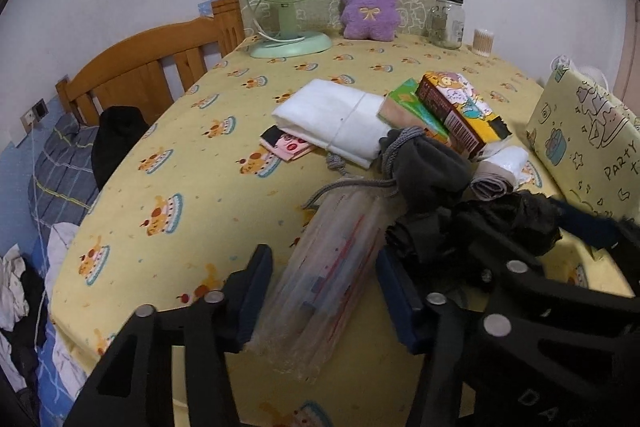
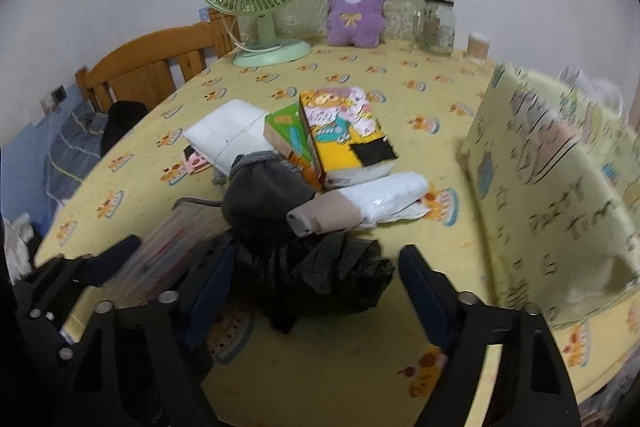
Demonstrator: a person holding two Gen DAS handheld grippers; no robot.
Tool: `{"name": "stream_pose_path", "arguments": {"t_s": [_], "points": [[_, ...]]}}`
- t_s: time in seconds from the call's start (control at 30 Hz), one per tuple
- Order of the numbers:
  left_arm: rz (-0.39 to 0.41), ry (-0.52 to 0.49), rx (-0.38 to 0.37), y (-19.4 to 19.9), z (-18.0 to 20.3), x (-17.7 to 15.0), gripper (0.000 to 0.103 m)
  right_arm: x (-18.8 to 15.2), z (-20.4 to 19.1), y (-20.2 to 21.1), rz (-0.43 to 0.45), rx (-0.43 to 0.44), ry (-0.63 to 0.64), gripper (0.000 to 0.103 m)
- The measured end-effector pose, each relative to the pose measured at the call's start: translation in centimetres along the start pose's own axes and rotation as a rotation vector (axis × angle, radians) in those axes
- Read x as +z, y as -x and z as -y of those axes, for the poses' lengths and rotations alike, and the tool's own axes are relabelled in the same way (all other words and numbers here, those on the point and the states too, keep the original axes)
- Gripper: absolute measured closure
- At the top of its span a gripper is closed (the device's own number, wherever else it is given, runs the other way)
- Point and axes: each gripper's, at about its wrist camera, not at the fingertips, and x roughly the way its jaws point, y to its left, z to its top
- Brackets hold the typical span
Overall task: Organize soft objects
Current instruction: 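Grasp the clear plastic pen pouch with the left tool while the right tool grasps the black plastic bag, then carry the pouch and black bag over the patterned paper box with both tools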
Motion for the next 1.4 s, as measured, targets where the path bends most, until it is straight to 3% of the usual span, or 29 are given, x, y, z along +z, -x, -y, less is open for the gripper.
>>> {"name": "stream_pose_path", "arguments": {"t_s": [0.07,0.27,0.37,1.4], "points": [[-0.004,0.0,-0.025,0.1,0.1,0.1,0.064,0.0,0.1,-0.2,-0.009,0.026,-0.032,0.032],[-0.002,-0.015,-0.043,0.5,0.8,0.2,0.076,0.1,-0.8,0.2,0.001,0.059,-0.012,0.065],[0.007,-0.014,-0.052,1.0,1.0,0.5,0.078,0.3,-0.8,0.7,0.01,0.072,-0.016,0.078],[0.194,-0.031,-0.073,8.3,2.7,6.5,0.079,6.1,0.8,8.9,0.215,0.058,-0.032,0.08]]}}
